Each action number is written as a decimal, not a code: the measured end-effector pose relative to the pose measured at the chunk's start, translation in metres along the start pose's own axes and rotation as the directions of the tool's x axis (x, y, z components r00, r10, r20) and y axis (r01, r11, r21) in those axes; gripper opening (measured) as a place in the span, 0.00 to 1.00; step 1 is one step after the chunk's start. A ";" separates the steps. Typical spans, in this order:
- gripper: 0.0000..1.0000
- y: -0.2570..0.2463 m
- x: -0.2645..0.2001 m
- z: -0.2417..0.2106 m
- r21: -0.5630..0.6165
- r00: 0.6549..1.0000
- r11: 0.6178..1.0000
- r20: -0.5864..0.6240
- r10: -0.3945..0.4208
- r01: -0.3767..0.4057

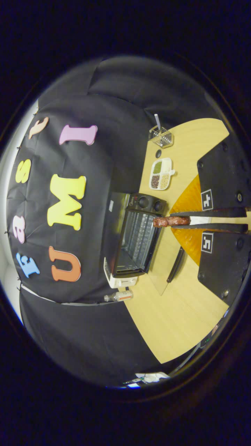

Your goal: Open the toaster oven, put the food inside, and close the toaster oven door.

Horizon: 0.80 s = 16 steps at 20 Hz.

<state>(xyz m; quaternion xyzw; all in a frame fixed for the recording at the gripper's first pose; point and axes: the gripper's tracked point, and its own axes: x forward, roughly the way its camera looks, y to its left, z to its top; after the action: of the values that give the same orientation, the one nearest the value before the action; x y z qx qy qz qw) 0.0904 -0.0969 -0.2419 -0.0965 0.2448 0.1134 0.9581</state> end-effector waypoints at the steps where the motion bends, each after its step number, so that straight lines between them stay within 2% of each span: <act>1: 0.10 0.007 0.000 0.008 -0.006 1.000 1.000 0.026 -0.008 0.008; 5: 0.10 0.036 0.009 0.021 0.023 0.997 1.000 0.073 -0.012 0.011; 9: 0.10 0.053 0.029 0.028 0.046 0.992 0.998 0.115 -0.059 0.054; 16: 0.10 0.084 0.084 0.023 0.107 0.985 0.991 0.146 -0.096 0.081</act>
<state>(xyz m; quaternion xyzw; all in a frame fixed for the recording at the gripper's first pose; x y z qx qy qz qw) 0.1503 0.0030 -0.2745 -0.0500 0.1727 0.0652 0.9815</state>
